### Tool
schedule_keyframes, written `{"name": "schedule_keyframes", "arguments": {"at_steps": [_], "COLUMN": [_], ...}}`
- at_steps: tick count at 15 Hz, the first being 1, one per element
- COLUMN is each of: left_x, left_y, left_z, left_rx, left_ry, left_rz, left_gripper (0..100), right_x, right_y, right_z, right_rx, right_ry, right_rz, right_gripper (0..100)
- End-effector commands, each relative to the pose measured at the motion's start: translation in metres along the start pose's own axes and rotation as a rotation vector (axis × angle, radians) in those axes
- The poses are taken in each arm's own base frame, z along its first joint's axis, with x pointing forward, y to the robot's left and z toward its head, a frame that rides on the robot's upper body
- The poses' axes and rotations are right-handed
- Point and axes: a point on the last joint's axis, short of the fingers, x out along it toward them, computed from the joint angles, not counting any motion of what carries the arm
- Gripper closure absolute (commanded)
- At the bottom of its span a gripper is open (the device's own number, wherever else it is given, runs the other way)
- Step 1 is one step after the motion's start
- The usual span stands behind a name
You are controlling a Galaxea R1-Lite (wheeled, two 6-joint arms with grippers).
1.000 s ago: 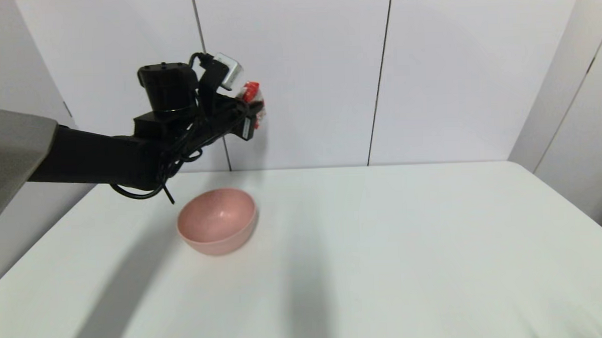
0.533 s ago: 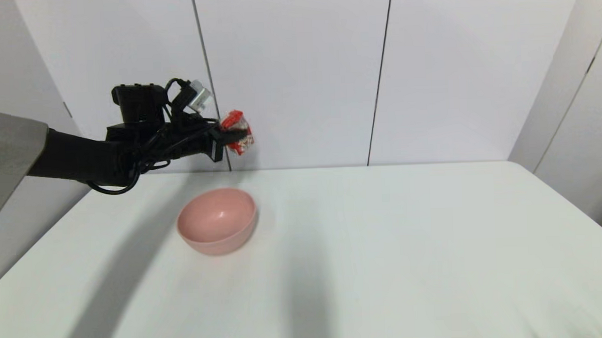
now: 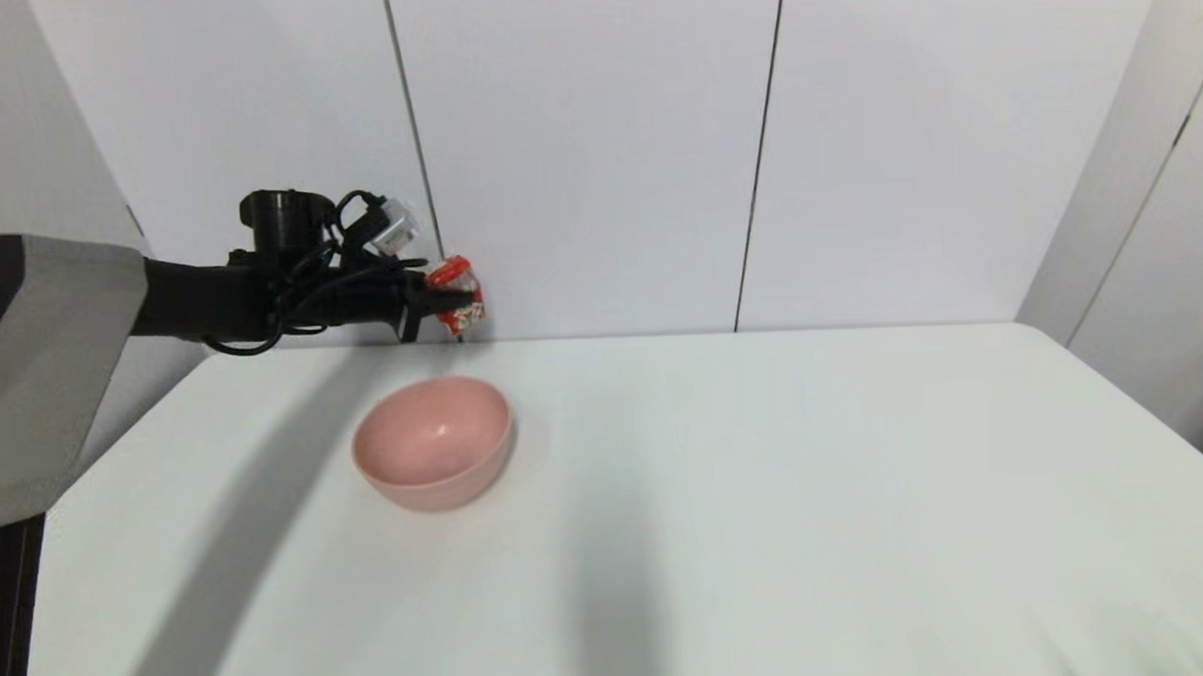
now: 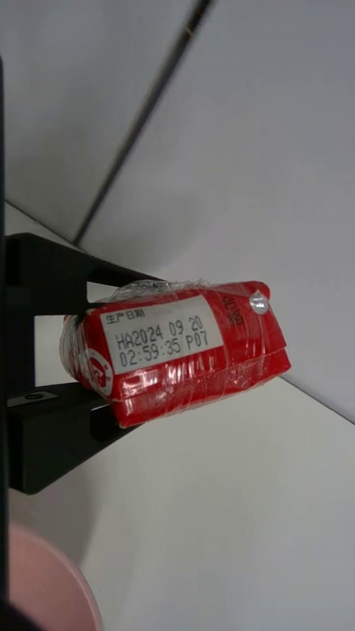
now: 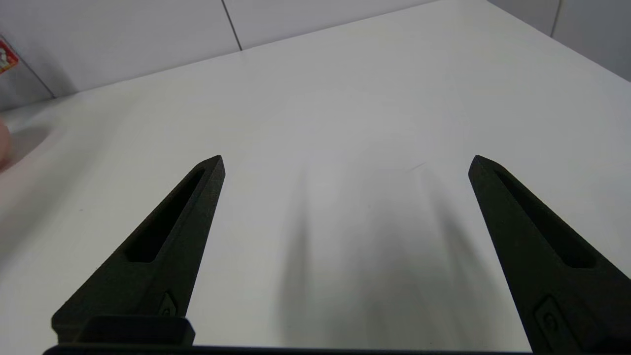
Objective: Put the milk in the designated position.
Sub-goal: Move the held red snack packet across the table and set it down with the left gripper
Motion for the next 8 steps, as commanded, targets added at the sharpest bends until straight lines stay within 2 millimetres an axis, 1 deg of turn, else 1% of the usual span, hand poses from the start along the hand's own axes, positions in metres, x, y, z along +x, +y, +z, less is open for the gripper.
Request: {"name": "schedule_keyframes", "arguments": {"at_steps": [1, 3, 8], "left_x": [0.010, 0.013, 0.015], "left_y": [0.019, 0.019, 0.017], "left_z": [-0.041, -0.048, -0.053], "left_rx": [-0.034, -0.044, -0.050], "left_ry": [0.035, 0.039, 0.037], "left_rz": [0.003, -0.006, -0.035], "left_gripper": [100, 100, 100], "right_x": [0.000, 0.000, 0.000], "right_y": [0.000, 0.000, 0.000], "right_z": [0.000, 0.000, 0.000], "right_rx": [0.001, 0.001, 0.001], "right_ry": [0.002, 0.002, 0.002], "right_rz": [0.000, 0.000, 0.000], "right_gripper": [0, 0, 0]}}
